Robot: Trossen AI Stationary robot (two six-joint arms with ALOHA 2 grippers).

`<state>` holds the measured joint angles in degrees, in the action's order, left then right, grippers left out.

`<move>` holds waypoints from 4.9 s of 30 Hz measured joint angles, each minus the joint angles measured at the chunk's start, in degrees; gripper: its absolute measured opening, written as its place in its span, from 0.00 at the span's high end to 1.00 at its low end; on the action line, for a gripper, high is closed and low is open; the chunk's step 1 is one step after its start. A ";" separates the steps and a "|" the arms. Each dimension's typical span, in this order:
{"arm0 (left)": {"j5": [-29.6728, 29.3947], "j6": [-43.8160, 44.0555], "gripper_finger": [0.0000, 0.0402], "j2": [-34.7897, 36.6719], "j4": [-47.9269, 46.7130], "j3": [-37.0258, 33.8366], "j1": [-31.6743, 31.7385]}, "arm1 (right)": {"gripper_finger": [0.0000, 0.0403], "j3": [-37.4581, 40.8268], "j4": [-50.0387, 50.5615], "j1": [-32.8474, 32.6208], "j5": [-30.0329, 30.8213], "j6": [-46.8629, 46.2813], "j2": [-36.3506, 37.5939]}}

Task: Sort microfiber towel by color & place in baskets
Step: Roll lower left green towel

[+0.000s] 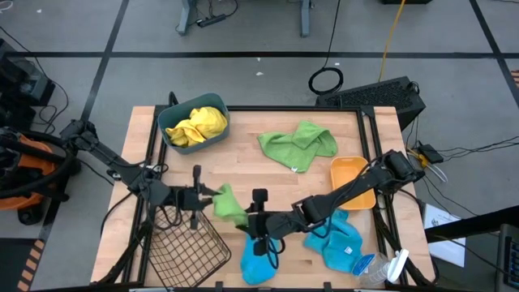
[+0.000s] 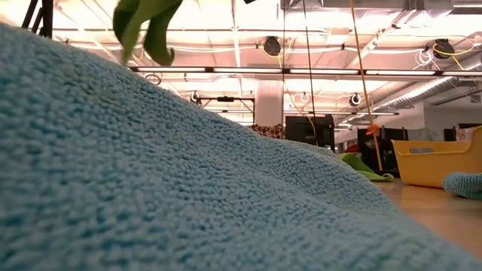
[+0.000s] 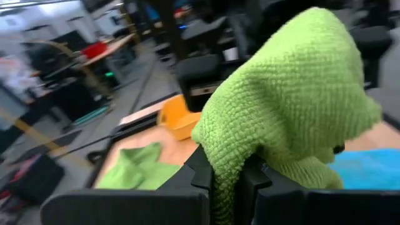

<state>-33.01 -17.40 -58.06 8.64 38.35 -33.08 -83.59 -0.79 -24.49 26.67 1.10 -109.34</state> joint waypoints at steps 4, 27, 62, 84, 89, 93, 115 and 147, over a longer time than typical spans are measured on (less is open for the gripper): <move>-3.56 -0.07 0.93 0.00 0.44 0.00 0.00 | 0.83 0.00 -0.58 0.65 2.70 1.28 0.00; -13.03 -1.48 0.93 -2.62 2.96 -0.03 0.09 | 0.93 -0.02 -2.41 4.16 7.87 -9.26 0.04; -12.18 0.60 0.93 -2.60 2.67 -0.09 3.93 | 0.33 -0.09 -2.00 -5.25 16.79 19.83 0.15; -6.30 -3.69 0.93 -2.58 5.54 -0.09 3.39 | 0.36 -0.09 -5.20 -11.18 50.23 9.00 0.15; -6.34 -6.09 0.93 -2.58 8.81 -0.09 2.87 | 0.36 -0.09 -2.52 -7.81 34.03 -11.73 0.00; -6.41 -7.90 0.93 -2.58 9.60 -0.09 2.20 | 0.36 -0.09 -2.48 -5.24 29.94 -22.17 -1.16; -11.46 -22.33 0.93 -2.58 12.32 -0.09 0.31 | 0.35 -0.09 -7.72 -9.69 51.62 -14.30 -2.32; -5.35 -29.49 0.93 -2.87 14.08 -0.09 0.33 | 0.23 -0.07 -33.25 -2.28 19.81 -4.70 -2.32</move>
<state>-38.36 -46.89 -60.94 22.71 38.26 -32.75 -83.66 -34.04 -26.77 46.48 -3.60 -111.66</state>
